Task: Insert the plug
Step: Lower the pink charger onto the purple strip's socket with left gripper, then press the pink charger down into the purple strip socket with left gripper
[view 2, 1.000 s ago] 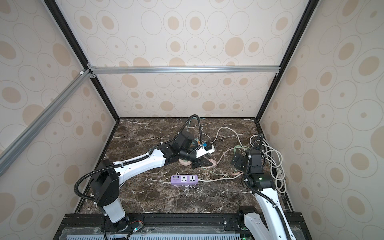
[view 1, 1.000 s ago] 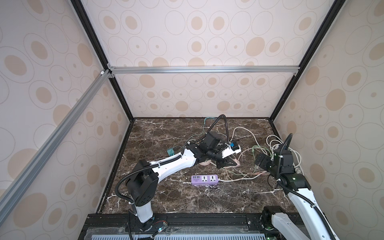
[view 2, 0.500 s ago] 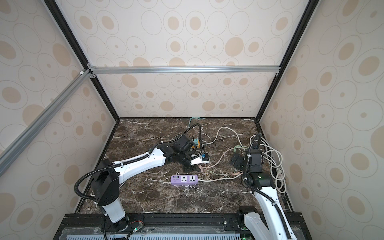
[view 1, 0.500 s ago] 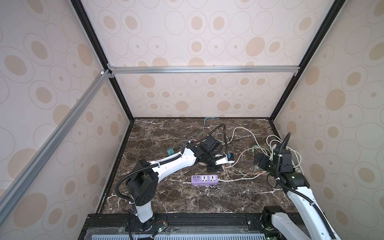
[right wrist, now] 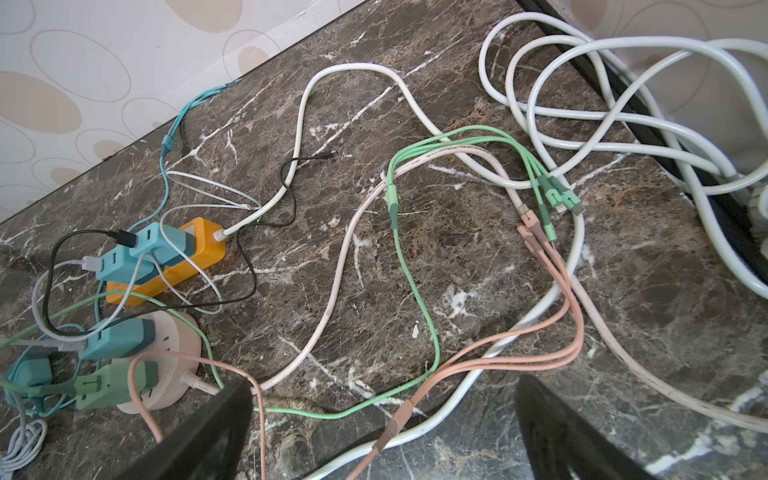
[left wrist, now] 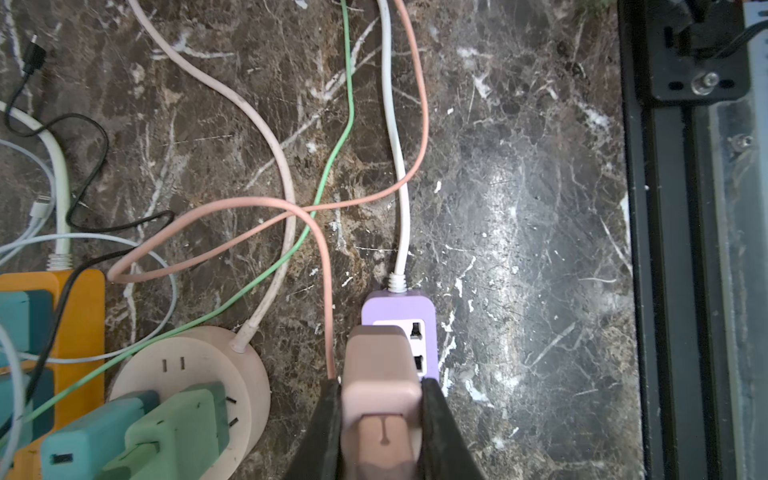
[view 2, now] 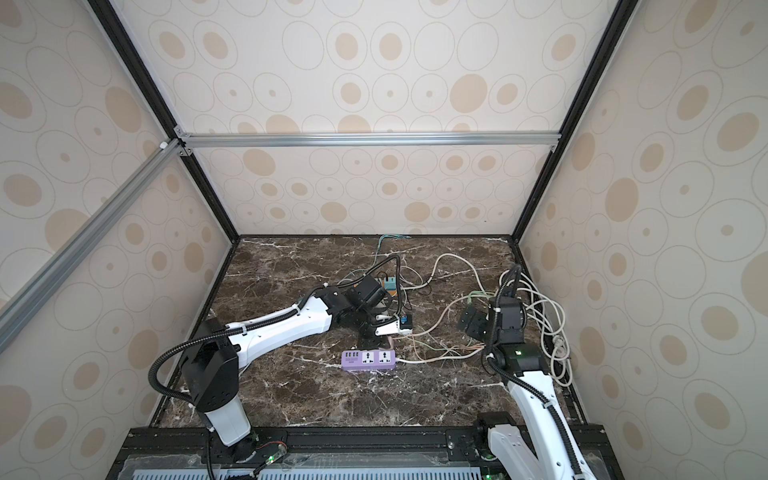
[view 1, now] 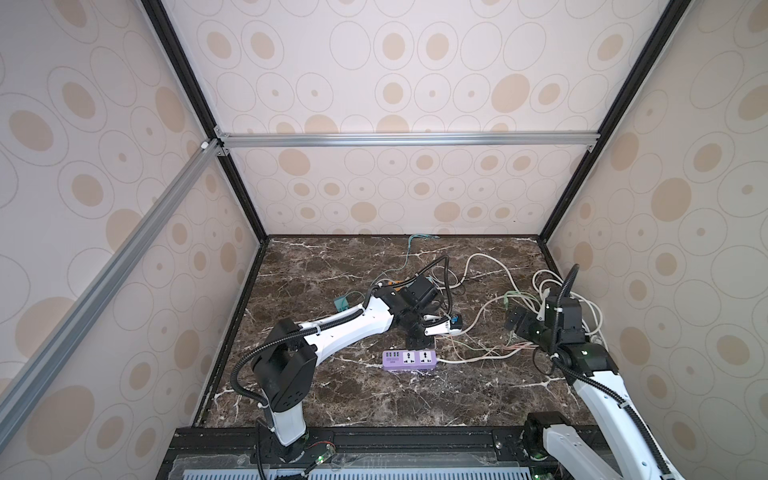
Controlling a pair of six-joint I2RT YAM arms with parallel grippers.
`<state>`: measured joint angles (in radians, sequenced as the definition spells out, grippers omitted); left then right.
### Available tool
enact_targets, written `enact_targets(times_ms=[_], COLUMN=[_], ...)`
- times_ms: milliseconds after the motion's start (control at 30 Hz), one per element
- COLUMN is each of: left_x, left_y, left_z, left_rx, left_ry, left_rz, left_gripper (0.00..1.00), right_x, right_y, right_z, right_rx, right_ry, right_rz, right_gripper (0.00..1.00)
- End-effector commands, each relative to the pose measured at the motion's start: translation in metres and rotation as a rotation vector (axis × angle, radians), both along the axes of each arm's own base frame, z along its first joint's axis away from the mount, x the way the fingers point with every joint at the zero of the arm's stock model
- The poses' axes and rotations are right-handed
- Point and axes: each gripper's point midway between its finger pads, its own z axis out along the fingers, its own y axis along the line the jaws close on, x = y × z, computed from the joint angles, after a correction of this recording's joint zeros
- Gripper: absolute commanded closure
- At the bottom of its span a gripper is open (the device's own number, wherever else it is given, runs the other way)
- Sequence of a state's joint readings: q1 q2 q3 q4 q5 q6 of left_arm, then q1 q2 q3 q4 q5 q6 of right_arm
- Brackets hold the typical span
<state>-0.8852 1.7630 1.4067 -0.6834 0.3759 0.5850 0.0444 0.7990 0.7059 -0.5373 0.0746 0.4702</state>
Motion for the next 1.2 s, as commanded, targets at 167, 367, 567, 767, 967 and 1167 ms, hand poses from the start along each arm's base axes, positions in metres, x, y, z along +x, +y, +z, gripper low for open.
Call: enact_targets(times_ms=[167, 367, 567, 767, 967, 1167], left_x=[-0.023, -0.025, -0.023, -0.025, -0.022, -0.031], left_y=[0.002, 0.004, 0.004, -0.004, 0.009, 0.025], left_z=[-0.018, -0.029, -0.042, -0.046, -0.073, -0.111], left_rx=[0.039, 0.059, 0.077, 0.053, 0.166, 0.228], left_ry=[0.043, 0.053, 0.043, 0.062, 0.068, 0.103], left_rz=[-0.051, -0.046, -0.038, -0.059, -0.040, -0.015], left_gripper=[1.00, 1.00, 1.00, 1.00, 1.00, 1.00], right_x=[-0.001, -0.001, 0.000, 0.000, 0.000, 0.001], right_y=[0.003, 0.003, 0.004, 0.004, 0.004, 0.005], right_z=[-0.004, -0.003, -0.004, -0.005, -0.005, -0.007], right_rx=[0.014, 0.016, 0.024, 0.024, 0.021, 0.029], right_ry=[0.009, 0.008, 0.009, 0.013, 0.015, 0.018], right_rz=[0.012, 0.011, 0.009, 0.011, 0.012, 0.017], right_gripper=[0.01, 0.01, 0.01, 0.01, 0.01, 0.01])
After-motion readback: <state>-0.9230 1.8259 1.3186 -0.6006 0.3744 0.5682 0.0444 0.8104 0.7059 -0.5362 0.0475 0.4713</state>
